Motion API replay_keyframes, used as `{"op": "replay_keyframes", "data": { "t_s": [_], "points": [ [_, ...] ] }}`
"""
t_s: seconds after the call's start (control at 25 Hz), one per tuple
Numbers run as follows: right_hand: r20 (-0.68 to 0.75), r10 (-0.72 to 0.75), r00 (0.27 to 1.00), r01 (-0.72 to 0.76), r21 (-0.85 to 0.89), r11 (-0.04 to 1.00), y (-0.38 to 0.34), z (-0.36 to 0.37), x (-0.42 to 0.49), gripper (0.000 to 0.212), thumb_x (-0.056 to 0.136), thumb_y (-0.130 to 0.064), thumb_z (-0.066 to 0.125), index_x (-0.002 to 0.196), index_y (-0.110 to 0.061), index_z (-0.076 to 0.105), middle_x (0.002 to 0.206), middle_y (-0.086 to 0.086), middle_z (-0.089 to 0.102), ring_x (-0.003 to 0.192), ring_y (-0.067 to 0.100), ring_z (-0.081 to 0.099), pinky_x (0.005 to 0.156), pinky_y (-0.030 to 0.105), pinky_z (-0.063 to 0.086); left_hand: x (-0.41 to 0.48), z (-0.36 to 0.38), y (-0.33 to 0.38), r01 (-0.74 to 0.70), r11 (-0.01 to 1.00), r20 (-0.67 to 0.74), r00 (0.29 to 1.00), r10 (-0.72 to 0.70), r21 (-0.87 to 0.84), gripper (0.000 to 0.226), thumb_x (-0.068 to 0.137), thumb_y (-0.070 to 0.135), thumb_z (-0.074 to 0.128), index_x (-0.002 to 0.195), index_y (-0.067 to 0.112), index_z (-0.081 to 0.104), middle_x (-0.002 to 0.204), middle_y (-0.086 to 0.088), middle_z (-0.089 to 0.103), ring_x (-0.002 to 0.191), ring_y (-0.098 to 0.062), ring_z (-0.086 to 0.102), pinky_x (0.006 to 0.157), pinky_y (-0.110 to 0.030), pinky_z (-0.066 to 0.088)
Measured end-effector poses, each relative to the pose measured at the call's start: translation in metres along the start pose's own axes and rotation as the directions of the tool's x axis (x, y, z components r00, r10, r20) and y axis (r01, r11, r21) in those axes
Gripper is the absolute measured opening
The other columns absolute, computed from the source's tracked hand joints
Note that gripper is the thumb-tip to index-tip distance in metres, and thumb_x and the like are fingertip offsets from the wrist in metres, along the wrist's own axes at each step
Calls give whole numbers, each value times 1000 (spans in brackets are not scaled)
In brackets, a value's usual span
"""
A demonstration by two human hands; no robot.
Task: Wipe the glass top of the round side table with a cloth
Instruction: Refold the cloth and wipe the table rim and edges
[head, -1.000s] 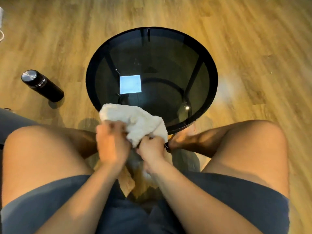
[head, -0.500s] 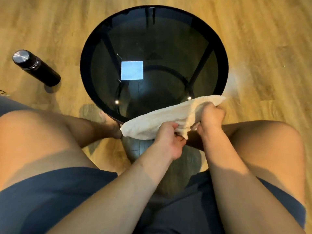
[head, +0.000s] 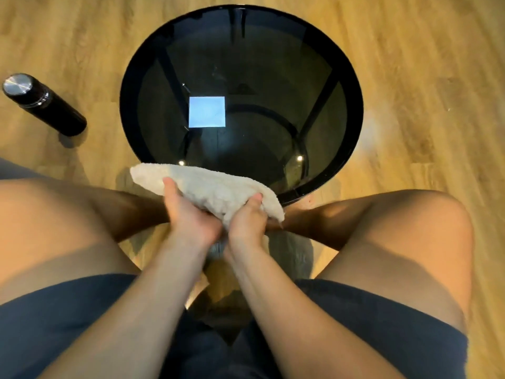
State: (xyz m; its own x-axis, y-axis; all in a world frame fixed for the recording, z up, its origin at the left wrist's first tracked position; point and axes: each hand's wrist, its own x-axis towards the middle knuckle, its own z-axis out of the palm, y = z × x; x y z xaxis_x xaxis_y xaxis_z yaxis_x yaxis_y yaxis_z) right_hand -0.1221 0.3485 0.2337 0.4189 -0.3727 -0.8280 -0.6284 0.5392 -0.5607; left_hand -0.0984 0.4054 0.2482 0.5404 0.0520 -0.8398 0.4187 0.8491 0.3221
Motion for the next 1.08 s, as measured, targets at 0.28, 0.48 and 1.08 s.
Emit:
{"op": "replay_keyframes", "data": {
  "t_s": [0.28,0.48,1.08],
  "points": [
    [-222,-465,857,412,-249,877,-97,-63,102,48,103,-44,36,129,-6,48,121,12,61,112,28,60,100,46,49,-21,32,-87,225,954,8,973,-231,196,57,100,54,36,144,17,41,137,-7,58,131,-25,50,117,-43,25],
    [-290,-422,859,372,-213,904,-92,-55,94,48,101,-49,37,132,-13,46,115,5,59,109,24,60,98,44,51,-33,50,-74,265,957,-116,961,-251,123,58,100,55,38,149,25,32,135,-8,57,114,-23,60,90,-33,47],
    [231,-502,834,452,-807,380,22,-22,-3,91,85,-70,40,143,0,29,128,16,60,118,29,59,93,43,54,41,15,64,-298,638,-165,811,562,710,54,104,40,36,152,19,24,153,-4,39,138,-24,42,113,-34,34]
  ]
}}
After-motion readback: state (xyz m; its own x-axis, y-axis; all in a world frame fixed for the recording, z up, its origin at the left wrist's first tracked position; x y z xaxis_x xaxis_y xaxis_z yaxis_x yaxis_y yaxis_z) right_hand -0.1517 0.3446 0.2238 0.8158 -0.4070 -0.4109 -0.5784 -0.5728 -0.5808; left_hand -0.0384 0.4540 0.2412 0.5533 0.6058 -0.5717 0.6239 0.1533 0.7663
